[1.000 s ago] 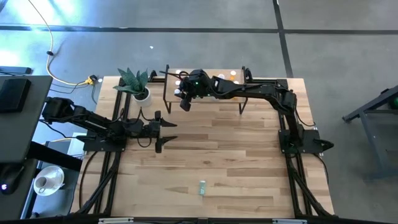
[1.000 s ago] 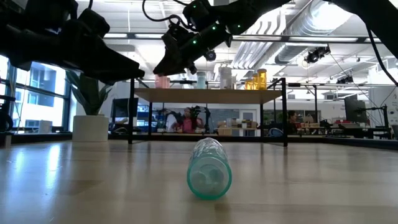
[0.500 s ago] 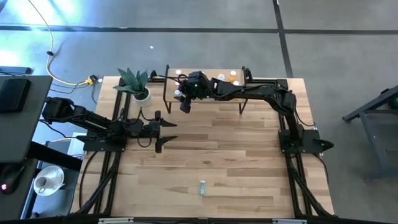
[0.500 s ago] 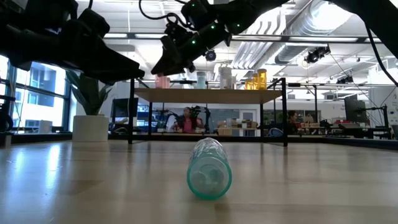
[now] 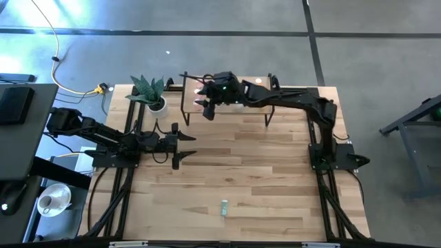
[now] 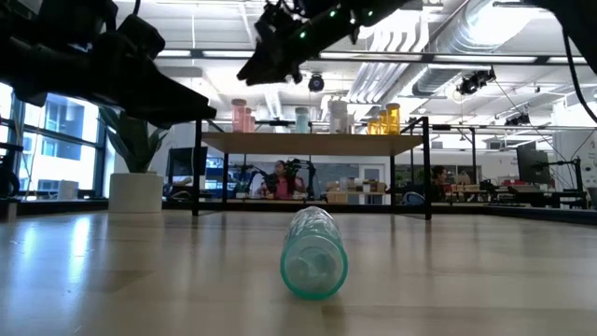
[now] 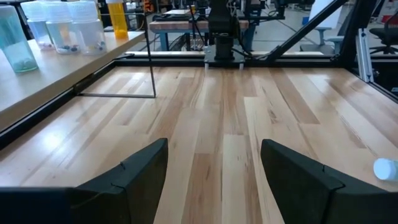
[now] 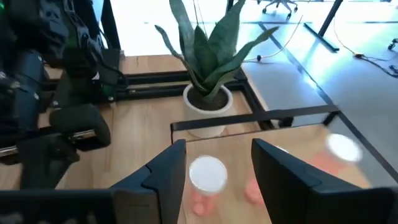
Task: Pick and place medicine bottles onto shelf by color
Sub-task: Adjust the transparent pill bottles on the shelf
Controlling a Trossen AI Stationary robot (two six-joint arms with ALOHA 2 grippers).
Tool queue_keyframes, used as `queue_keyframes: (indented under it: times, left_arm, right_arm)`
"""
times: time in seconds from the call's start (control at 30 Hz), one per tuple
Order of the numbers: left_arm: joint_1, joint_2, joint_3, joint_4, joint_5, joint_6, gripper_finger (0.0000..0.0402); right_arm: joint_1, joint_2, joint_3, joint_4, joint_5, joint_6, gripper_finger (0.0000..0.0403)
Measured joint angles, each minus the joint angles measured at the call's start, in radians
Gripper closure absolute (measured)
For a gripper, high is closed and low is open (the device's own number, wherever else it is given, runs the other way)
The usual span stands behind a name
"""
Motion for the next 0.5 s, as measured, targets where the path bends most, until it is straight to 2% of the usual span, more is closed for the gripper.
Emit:
queue_keyframes:
  times: [0.17,0.5]
  left_arm:
    - [0.0,0.0,0.0,-0.003,0.0,0.0,0.0155]
    - [0.0,0.0,0.0,-0.003,0.003,-0.001,0.0155]
  right_arm:
    - [-0.004,-0.099,0.0,-0.107,0.006,0.03,0.0229]
    - [-0.002,-0.294,0.0,-0.456,0.006,0.069,0.0229]
